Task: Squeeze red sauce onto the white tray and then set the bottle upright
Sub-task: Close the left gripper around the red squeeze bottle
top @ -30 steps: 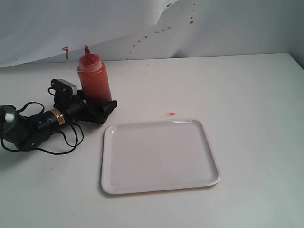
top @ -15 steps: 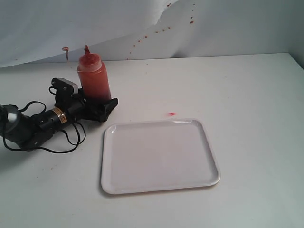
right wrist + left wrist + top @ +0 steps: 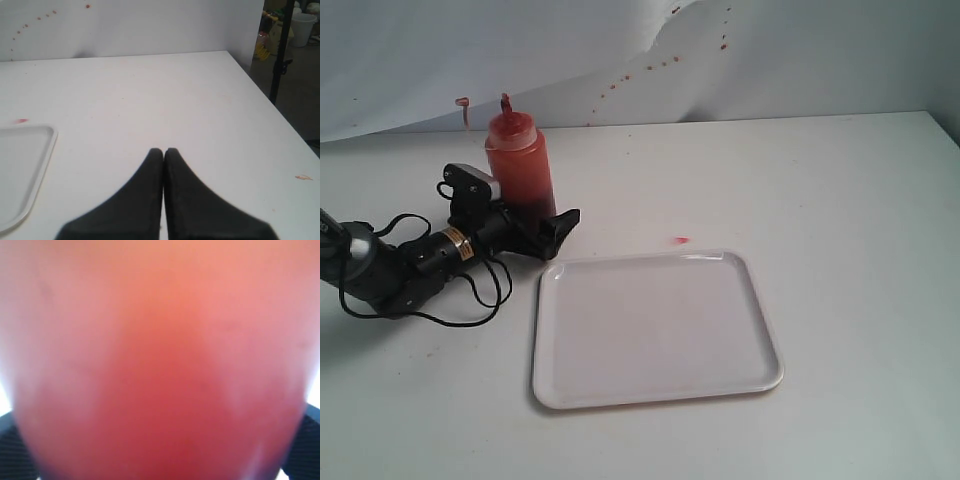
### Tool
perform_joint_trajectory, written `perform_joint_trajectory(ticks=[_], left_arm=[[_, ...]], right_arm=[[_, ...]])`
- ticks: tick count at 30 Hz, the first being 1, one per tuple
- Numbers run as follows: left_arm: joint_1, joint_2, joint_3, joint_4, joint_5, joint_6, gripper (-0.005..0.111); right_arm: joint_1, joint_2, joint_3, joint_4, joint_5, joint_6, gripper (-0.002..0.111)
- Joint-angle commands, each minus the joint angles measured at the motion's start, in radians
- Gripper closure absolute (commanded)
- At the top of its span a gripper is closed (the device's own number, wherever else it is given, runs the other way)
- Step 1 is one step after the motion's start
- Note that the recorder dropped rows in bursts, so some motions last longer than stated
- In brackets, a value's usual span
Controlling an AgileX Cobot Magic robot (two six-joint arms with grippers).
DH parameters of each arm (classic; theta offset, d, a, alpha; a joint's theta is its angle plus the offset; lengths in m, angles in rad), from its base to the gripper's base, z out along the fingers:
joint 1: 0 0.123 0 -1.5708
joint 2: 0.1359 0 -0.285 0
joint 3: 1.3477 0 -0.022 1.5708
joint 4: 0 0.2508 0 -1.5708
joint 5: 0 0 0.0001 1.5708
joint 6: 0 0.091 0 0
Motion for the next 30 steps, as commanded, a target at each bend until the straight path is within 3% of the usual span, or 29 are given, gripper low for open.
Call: perform_joint_trajectory(ticks=[1, 7, 10, 12, 21, 30], left_arm=[[-0.002, 0.000, -0.002, -0.049, -0.004, 0.004, 0.002], [-0.002, 0.000, -0.002, -0.068, -0.004, 0.004, 0.003], [-0.002, 0.000, -0.002, -0.068, -0.004, 0.004, 0.011], [-0.002, 0.000, -0.002, -0.068, -0.004, 0.004, 0.024], [-0.002, 0.000, -0.002, -0.068, 0.006, 0.004, 0.104], [-0.002, -0.045, 0.016, -0.062, -0.003, 0.019, 0.106]], right_arm=[[0.000, -0.007, 0.003, 0.006, -0.002, 0.002, 0.108], [0.000, -0.007, 0.003, 0.006, -0.002, 0.002, 0.108], [0.000, -0.007, 0.003, 0.006, -0.002, 0.002, 0.108], [0.000, -0.007, 0.003, 0.006, -0.002, 0.002, 0.108], [0.000, -0.007, 0.003, 0.006, -0.002, 0.002, 0.108], [0.000, -0.007, 0.003, 0.006, -0.002, 0.002, 0.108]])
